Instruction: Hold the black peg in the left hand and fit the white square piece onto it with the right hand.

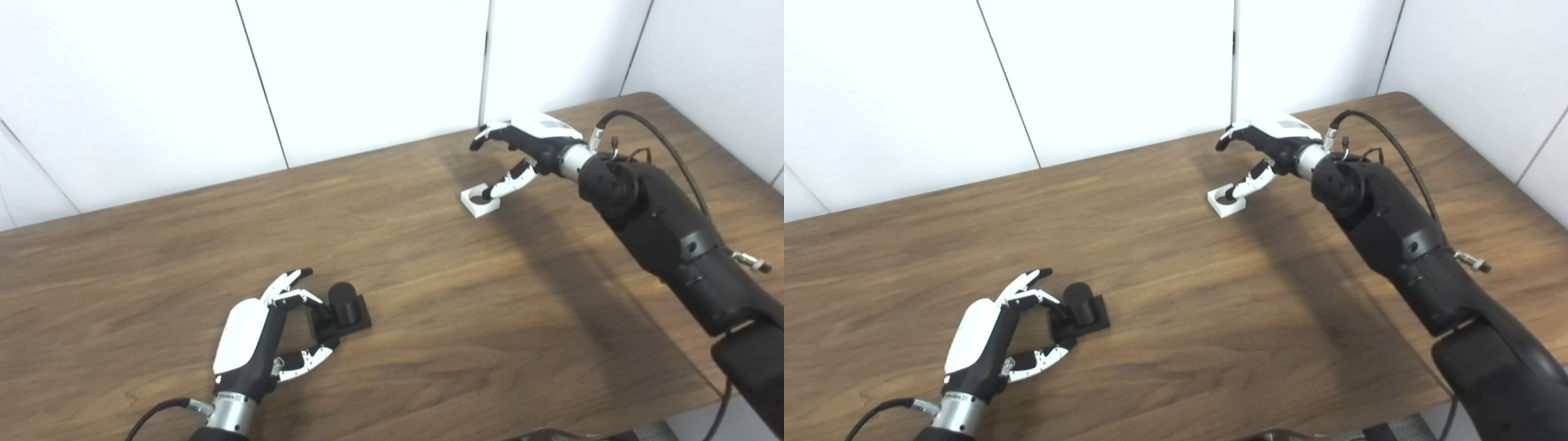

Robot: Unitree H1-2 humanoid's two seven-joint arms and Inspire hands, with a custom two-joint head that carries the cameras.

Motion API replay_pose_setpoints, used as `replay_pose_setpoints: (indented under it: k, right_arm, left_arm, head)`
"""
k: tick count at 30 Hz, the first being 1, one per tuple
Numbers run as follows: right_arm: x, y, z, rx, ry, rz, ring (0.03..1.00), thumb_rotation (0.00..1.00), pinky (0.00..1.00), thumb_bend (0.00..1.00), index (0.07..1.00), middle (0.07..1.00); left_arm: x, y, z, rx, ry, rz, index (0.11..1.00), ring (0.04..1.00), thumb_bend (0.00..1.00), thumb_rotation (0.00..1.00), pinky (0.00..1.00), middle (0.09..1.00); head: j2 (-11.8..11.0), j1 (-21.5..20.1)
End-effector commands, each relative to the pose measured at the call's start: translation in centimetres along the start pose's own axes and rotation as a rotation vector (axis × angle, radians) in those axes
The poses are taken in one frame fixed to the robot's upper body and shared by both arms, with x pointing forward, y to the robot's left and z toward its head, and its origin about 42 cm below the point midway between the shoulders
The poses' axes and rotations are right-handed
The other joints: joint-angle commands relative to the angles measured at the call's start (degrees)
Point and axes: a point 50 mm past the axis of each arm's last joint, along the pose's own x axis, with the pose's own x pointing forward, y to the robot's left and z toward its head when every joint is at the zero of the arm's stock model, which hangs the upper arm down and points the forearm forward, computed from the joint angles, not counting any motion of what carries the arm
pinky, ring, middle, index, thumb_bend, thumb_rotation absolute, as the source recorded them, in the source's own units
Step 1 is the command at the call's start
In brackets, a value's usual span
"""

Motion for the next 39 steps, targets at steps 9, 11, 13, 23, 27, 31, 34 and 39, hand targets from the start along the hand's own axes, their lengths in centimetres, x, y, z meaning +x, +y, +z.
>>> replay_pose_setpoints:
  k: [9, 11, 13, 23, 27, 31, 34, 39]
  right_arm:
    - [-0.5, -4.3, 0.2, -0.032, -0.075, 0.040, 0.945, 0.38, 0.82, 0.63, 0.817, 0.962]
    - [-0.6, -4.3, 0.1, -0.033, -0.074, 0.061, 0.949, 0.39, 0.82, 0.64, 0.822, 0.963]
    - [-0.8, -4.3, 0.1, -0.025, -0.075, 0.077, 0.953, 0.37, 0.83, 0.64, 0.823, 0.966]
    - [-1.0, -4.2, 0.4, -0.024, -0.067, 0.120, 0.953, 0.33, 0.83, 0.66, 0.838, 0.970]
    - [-0.8, -3.6, 0.5, -0.016, -0.066, 0.126, 0.956, 0.26, 0.83, 0.66, 0.844, 0.966]
    - [-0.6, -2.9, 0.4, -0.004, -0.060, 0.126, 0.958, 0.24, 0.84, 0.67, 0.852, 0.963]
    - [-0.4, -2.6, 0.3, -0.004, -0.059, 0.126, 0.957, 0.24, 0.84, 0.66, 0.858, 0.963]
    - [-0.1, -2.5, 0.5, -0.010, -0.060, 0.128, 0.956, 0.23, 0.84, 0.66, 0.869, 0.967]
  left_arm:
    - [-0.3, 0.6, -0.3, 0.022, 0.006, 0.016, 0.488, 0.915, 0.52, 0.06, 0.78, 0.894]
    - [-0.3, 0.7, -0.3, 0.022, 0.008, 0.018, 0.488, 0.913, 0.52, 0.06, 0.78, 0.892]
    - [-0.3, 0.7, -0.4, 0.023, 0.010, 0.019, 0.488, 0.914, 0.52, 0.06, 0.79, 0.892]
    - [-0.3, 0.8, -0.4, 0.022, 0.013, 0.019, 0.488, 0.916, 0.52, 0.06, 0.80, 0.894]
    - [-0.3, 0.7, -0.4, 0.022, 0.017, 0.017, 0.488, 0.918, 0.52, 0.06, 0.81, 0.895]
    - [-0.3, 0.7, -0.4, 0.020, 0.012, 0.016, 0.488, 0.920, 0.52, 0.06, 0.81, 0.896]
    - [-0.3, 0.6, -0.5, 0.011, 0.021, 0.020, 0.488, 0.919, 0.52, 0.06, 0.82, 0.895]
    - [-0.3, 0.7, -0.4, 0.018, 0.018, 0.017, 0.488, 0.918, 0.52, 0.06, 0.81, 0.898]
  head:
    - [0.5, 0.4]
    - [0.6, 0.5]
    - [0.7, 0.6]
    - [1.0, 1.1]
    - [1.1, 1.7]
    - [1.1, 1.8]
    - [1.0, 1.8]
    - [0.9, 1.9]
